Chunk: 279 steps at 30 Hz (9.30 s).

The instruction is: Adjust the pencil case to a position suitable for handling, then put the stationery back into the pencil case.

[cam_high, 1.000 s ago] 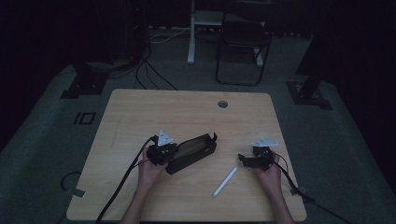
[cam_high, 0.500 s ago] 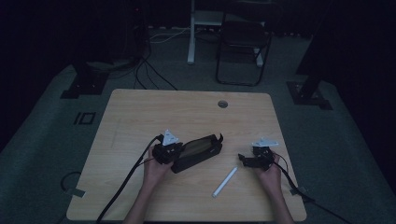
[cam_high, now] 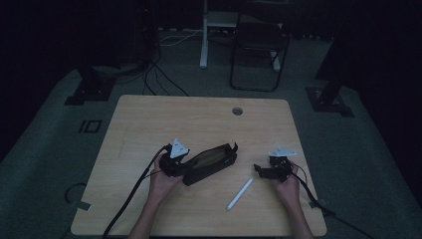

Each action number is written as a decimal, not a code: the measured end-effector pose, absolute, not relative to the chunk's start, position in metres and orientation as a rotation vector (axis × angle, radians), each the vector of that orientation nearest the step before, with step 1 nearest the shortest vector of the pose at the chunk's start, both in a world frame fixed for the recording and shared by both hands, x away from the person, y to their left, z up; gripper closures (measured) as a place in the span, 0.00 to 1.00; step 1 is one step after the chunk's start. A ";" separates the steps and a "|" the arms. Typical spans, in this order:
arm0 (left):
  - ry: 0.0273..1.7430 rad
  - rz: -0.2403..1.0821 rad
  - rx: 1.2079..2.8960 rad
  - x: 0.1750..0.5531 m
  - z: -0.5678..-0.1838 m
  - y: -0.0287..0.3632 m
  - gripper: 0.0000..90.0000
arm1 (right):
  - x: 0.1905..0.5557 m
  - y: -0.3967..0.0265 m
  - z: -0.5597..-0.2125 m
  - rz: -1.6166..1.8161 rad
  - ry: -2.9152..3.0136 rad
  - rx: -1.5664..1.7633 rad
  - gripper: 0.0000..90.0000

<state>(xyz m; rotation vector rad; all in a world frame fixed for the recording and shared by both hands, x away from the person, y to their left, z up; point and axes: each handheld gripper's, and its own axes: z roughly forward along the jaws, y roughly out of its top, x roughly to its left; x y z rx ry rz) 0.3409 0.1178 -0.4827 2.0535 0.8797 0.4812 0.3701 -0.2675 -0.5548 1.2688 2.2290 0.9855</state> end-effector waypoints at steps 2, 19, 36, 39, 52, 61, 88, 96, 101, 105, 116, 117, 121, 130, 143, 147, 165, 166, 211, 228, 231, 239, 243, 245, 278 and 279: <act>0.869 0.482 2.042 0.337 -0.479 0.117 0.51 | 0.370 -0.267 -0.555 0.985 2.229 1.268 0.21; 0.770 0.413 2.032 0.302 -0.471 0.097 0.50 | 0.366 -0.269 -0.554 0.994 2.202 1.282 0.35; 0.654 0.360 2.099 0.276 -0.485 0.073 0.50 | 0.313 -0.255 -0.532 1.197 2.331 1.066 0.36; 0.647 0.340 2.119 0.276 -0.492 0.067 0.50 | 0.310 -0.250 -0.531 1.217 2.362 1.030 0.34; 0.614 0.256 2.193 0.272 -0.523 0.042 0.46 | 0.308 -0.252 -0.534 1.239 2.433 0.954 0.26; 0.605 0.254 2.207 0.271 -0.527 0.037 0.44 | 0.307 -0.243 -0.540 1.126 2.469 0.876 0.20; 0.655 0.297 2.279 0.277 -0.548 0.018 0.44 | 0.314 -0.248 -0.544 1.089 2.366 0.977 0.21; 0.690 0.307 2.283 0.281 -0.545 0.021 0.60 | 0.315 -0.248 -0.545 1.080 2.359 0.983 0.21; 0.685 0.316 2.316 0.282 -0.542 0.025 0.80 | 0.315 -0.248 -0.546 1.070 2.362 0.981 0.21; 0.693 0.336 2.323 0.283 -0.541 0.025 0.84 | 0.315 -0.248 -0.546 1.060 2.366 0.985 0.21; 0.718 0.305 2.295 0.295 -0.543 0.017 0.62 | 0.317 -0.247 -0.548 1.050 2.376 0.989 0.21; 0.716 0.303 2.296 0.296 -0.543 0.017 0.64 | 0.317 -0.248 -0.548 1.051 2.375 0.991 0.21; 0.724 0.300 2.296 0.299 -0.542 0.018 0.76 | 0.318 -0.252 -0.549 1.051 2.368 1.010 0.21; 0.669 0.322 2.352 0.299 -0.539 0.025 0.87 | 0.322 -0.261 -0.551 1.043 2.344 1.060 0.25; 0.540 0.343 2.401 0.288 -0.537 0.027 0.87 | 0.327 -0.266 -0.554 1.039 2.362 1.094 0.25; 0.502 0.352 2.402 0.285 -0.535 0.028 0.87 | 0.328 -0.267 -0.555 1.044 2.361 1.094 0.25; 0.483 0.350 2.306 0.287 -0.505 0.046 0.87 | 0.329 -0.268 -0.555 1.052 2.357 1.091 0.25; 0.481 0.353 2.305 0.287 -0.504 0.047 0.87 | 0.329 -0.268 -0.555 1.052 2.357 1.092 0.25; 0.420 0.348 2.226 0.283 -0.464 0.061 0.87 | 0.331 -0.268 -0.555 1.052 2.360 1.088 0.24; 0.404 0.320 2.179 0.283 -0.448 0.074 0.87 | 0.331 -0.268 -0.555 1.052 2.361 1.087 0.24; 0.399 0.316 2.171 0.282 -0.445 0.075 0.87 | 0.331 -0.268 -0.555 1.052 2.361 1.088 0.24; 0.382 0.322 2.181 0.282 -0.441 0.075 0.87 | 0.331 -0.268 -0.555 1.052 2.361 1.088 0.24; 0.391 0.313 2.169 0.283 -0.439 0.077 0.87 | 0.331 -0.268 -0.555 1.052 2.361 1.088 0.24; 0.394 0.313 2.164 0.283 -0.438 0.078 0.87 | 0.331 -0.268 -0.555 1.052 2.361 1.088 0.24; 0.432 0.321 2.098 0.287 -0.424 0.098 0.87 | 0.331 -0.268 -0.555 1.052 2.360 1.088 0.24; 0.434 0.322 2.097 0.288 -0.423 0.098 0.87 | 0.331 -0.268 -0.555 1.052 2.361 1.088 0.24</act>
